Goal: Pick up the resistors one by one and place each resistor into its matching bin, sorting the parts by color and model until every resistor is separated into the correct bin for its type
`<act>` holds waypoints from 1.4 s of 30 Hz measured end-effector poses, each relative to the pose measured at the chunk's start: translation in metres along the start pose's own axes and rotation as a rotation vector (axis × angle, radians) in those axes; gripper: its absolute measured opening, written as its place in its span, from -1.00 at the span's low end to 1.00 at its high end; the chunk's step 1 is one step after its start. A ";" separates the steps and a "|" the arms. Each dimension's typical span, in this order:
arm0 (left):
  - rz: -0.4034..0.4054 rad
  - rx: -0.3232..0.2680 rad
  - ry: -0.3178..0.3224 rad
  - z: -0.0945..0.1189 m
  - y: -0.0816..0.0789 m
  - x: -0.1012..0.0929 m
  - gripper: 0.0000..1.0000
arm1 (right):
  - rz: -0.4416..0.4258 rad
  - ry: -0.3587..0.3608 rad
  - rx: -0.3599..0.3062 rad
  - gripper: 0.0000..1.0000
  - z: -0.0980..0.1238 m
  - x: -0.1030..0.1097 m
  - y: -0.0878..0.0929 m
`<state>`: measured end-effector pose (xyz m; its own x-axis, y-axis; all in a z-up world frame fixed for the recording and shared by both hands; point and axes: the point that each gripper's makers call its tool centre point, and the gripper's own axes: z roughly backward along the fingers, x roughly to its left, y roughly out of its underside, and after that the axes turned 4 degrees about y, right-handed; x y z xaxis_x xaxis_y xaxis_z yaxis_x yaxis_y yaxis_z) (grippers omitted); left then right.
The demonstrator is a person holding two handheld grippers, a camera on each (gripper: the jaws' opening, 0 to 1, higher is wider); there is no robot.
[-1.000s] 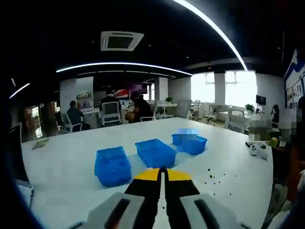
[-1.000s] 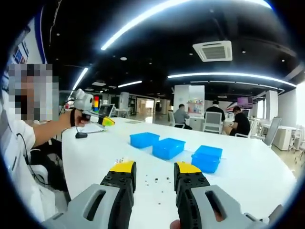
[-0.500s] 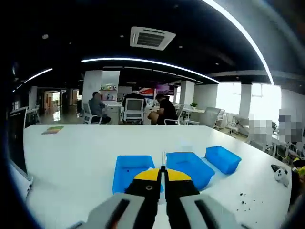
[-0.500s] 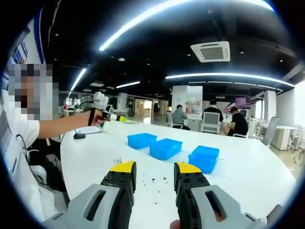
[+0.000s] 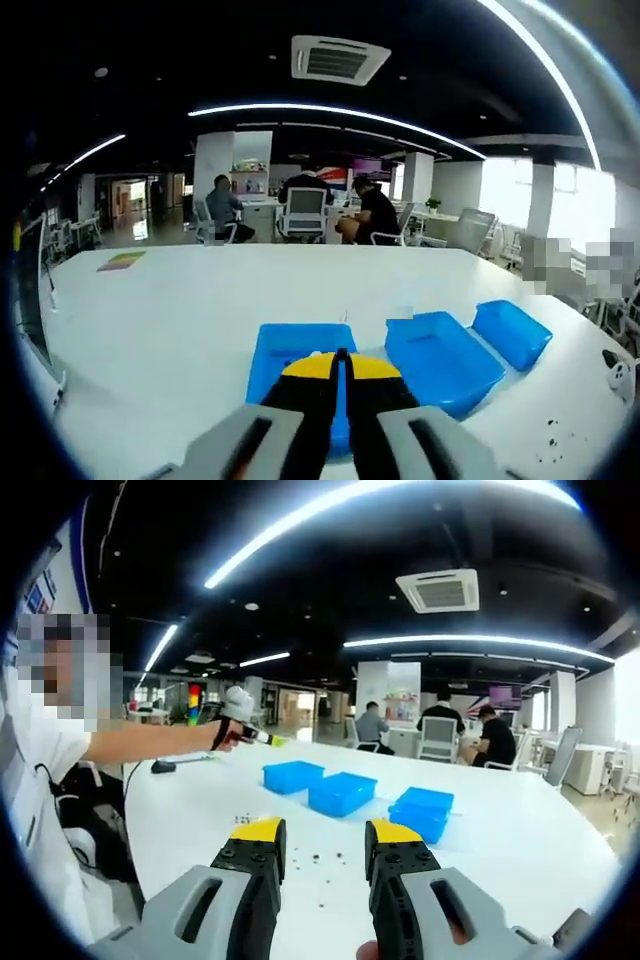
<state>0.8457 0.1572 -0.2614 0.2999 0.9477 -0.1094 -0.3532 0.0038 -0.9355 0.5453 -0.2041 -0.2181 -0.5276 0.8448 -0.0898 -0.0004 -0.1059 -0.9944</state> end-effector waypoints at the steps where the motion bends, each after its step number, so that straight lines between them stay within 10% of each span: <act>1: 0.000 0.004 -0.002 -0.001 0.001 0.001 -0.88 | 0.000 0.001 0.000 -0.33 0.000 -0.001 0.000; 12: -0.125 0.013 -0.043 -0.005 0.001 0.003 -0.85 | -0.003 0.002 0.000 -0.33 0.000 -0.004 0.001; 17: -0.177 0.023 -0.063 -0.011 0.004 0.006 -0.08 | -0.001 0.002 -0.003 -0.33 0.001 -0.004 -0.001; 25: -0.173 0.012 -0.039 -0.008 0.000 -0.004 -0.05 | -0.004 0.003 -0.002 -0.33 0.000 -0.007 0.000; 42: -0.197 -0.070 0.202 0.034 -0.026 -0.101 -0.16 | 0.001 0.003 -0.002 -0.33 -0.001 -0.006 -0.001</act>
<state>0.7948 0.0723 -0.2151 0.5294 0.8482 0.0188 -0.2108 0.1530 -0.9655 0.5489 -0.2084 -0.2170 -0.5247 0.8464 -0.0914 0.0018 -0.1063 -0.9943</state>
